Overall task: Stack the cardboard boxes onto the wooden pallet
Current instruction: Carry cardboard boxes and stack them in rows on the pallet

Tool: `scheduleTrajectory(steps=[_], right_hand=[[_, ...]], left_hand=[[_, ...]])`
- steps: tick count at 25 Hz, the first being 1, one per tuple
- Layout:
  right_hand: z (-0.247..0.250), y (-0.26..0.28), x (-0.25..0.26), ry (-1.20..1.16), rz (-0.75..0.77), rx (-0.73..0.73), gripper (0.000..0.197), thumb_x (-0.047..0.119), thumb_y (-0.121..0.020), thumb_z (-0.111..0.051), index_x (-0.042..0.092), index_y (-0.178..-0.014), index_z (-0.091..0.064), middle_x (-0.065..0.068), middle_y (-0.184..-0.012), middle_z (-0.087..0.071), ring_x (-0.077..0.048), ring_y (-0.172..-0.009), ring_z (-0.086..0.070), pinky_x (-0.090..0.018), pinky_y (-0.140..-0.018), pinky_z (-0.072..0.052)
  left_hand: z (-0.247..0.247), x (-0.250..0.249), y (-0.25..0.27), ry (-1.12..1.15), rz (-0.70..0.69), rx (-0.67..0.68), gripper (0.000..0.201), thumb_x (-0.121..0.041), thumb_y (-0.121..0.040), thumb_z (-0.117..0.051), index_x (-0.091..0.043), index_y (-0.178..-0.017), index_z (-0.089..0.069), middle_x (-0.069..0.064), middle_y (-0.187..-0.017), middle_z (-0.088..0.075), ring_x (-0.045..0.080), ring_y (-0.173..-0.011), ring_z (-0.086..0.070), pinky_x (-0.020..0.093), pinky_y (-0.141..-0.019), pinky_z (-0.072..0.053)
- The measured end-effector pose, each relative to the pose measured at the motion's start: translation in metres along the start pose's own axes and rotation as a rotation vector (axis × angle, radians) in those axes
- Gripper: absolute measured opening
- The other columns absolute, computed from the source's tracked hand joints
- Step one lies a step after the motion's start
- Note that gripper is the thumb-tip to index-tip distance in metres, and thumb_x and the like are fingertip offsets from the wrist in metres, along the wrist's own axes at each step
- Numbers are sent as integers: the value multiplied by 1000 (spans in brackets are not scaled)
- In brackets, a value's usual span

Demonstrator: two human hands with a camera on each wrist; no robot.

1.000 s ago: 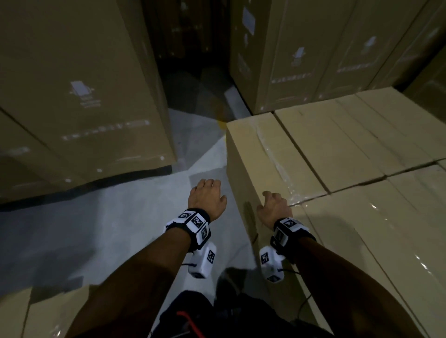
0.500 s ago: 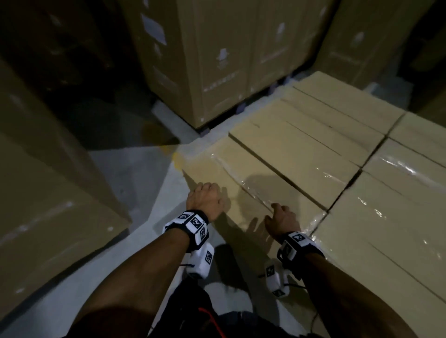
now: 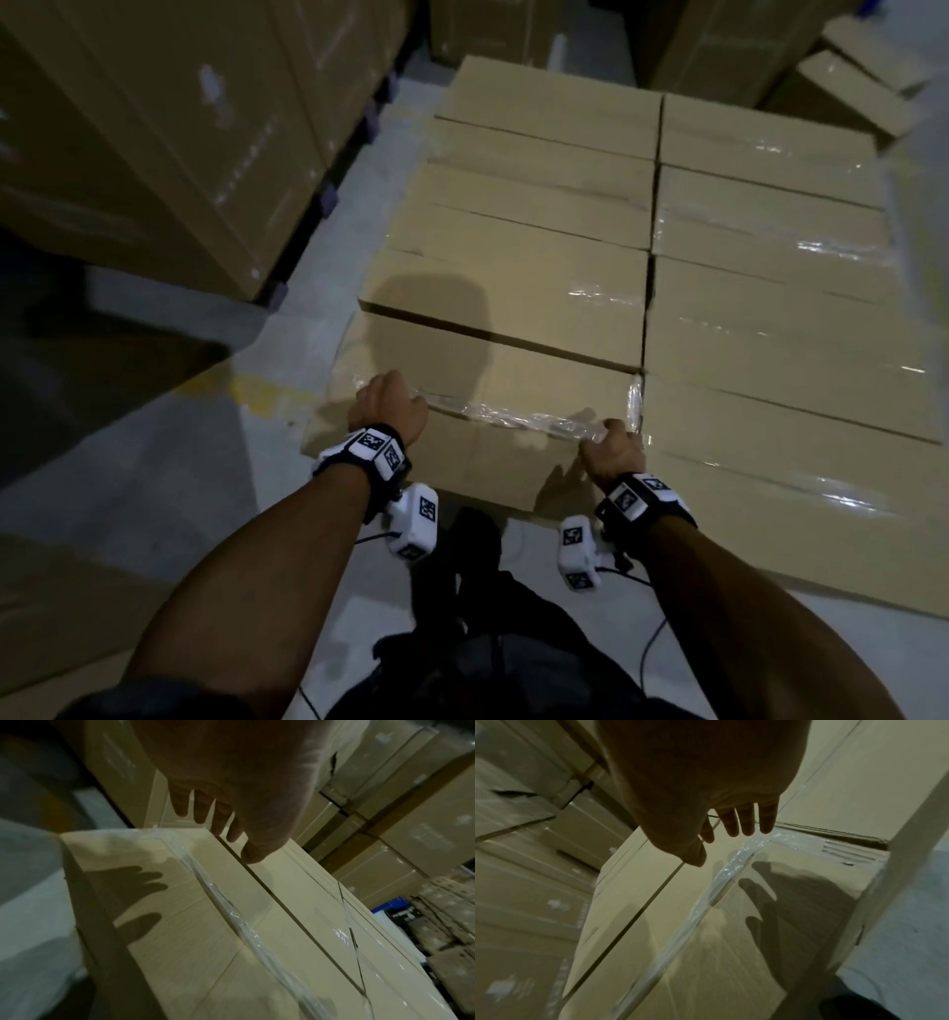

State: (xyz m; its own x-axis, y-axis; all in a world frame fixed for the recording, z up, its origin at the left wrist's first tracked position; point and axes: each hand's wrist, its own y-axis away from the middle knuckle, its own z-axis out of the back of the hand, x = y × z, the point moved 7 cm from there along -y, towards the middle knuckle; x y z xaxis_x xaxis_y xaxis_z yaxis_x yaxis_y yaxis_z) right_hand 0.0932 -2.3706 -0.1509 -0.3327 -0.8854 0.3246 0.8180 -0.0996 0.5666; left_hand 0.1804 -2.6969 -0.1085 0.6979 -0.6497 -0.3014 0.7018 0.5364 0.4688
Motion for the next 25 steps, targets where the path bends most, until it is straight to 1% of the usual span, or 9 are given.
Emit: scheduleTrajectory(steps=[3, 8, 11, 14, 16, 18, 21, 23, 25], right_hand=[[-1, -17, -4, -36, -70, -44, 52, 29, -93, -55, 10, -140, -44, -24, -141, -45, -42, -129, -46, -46, -109, -40], [-29, -22, -12, -38, -230, -9, 53, 26, -91, -56, 8, -139, -42, -20, -144, -40, -40, -130, -41, -45, -108, -36], [-48, -11, -14, -126, -418, -48, 64, 16, -85, -68, 10, -140, -37, -16, -145, -31, -37, -131, -36, -42, -106, -36], [-70, 3, -12, -224, -537, -114, 60, 18, -87, -61, 8, -141, -37, -18, -145, -31, -36, -131, -35, -44, -106, -33], [-86, 20, -11, -295, -675, -196, 56, 19, -83, -57, 13, -135, -39, -14, -142, -30, -34, -128, -34, -43, -105, -32], [-102, 31, -2, -364, -750, -259, 60, 19, -78, -58, 16, -135, -37, -12, -145, -27, -33, -131, -31, -42, -106, -31], [-123, 41, 7, -470, -861, -336, 70, 22, -82, -60, 15, -144, -29, -13, -154, -20, -32, -140, -23, -41, -111, -27], [-132, 46, 11, -564, -937, -402, 80, 24, -87, -61, 11, -153, -18, -14, -159, -13, -34, -144, -19, -40, -116, -22], [-140, 54, 19, -701, -1015, -444, 89, 28, -90, -62, 8, -157, -6, -15, -161, -10, -36, -141, -28, -41, -114, -27]], left_hand=[[-2, 4, -28, 22, 57, 25, 56, -33, -96, -51, -8, -144, -39, 17, -147, -40, 38, -131, -41, 43, -104, -39], [-2, 16, -68, 12, 97, 70, 65, -33, -95, -55, -5, -149, -31, 18, -151, -34, 40, -135, -37, 47, -108, -38], [-2, -1, -90, -129, -67, 108, 62, -32, -95, -54, -7, -148, -33, 15, -154, -30, 37, -137, -34, 44, -109, -37], [-11, -33, -113, -263, -319, 183, 60, -32, -95, -53, -7, -146, -36, 15, -153, -32, 34, -137, -33, 42, -108, -34], [-20, -56, -125, -346, -484, 239, 56, -33, -96, -51, -7, -144, -38, 15, -153, -33, 33, -138, -33, 41, -108, -32], [-33, -74, -138, -432, -627, 270, 53, -33, -95, -51, -7, -140, -42, 14, -152, -34, 32, -138, -32, 41, -108, -33], [-49, -91, -151, -543, -746, 275, 47, -33, -92, -51, -8, -132, -47, 15, -142, -41, 34, -128, -38, 42, -102, -38], [-54, -99, -156, -601, -801, 252, 46, -33, -92, -51, -7, -130, -49, 16, -135, -43, 35, -123, -40, 42, -98, -38], [-56, -107, -156, -637, -855, 242, 45, -32, -93, -51, -7, -130, -50, 16, -133, -43, 33, -122, -40, 41, -95, -38]])
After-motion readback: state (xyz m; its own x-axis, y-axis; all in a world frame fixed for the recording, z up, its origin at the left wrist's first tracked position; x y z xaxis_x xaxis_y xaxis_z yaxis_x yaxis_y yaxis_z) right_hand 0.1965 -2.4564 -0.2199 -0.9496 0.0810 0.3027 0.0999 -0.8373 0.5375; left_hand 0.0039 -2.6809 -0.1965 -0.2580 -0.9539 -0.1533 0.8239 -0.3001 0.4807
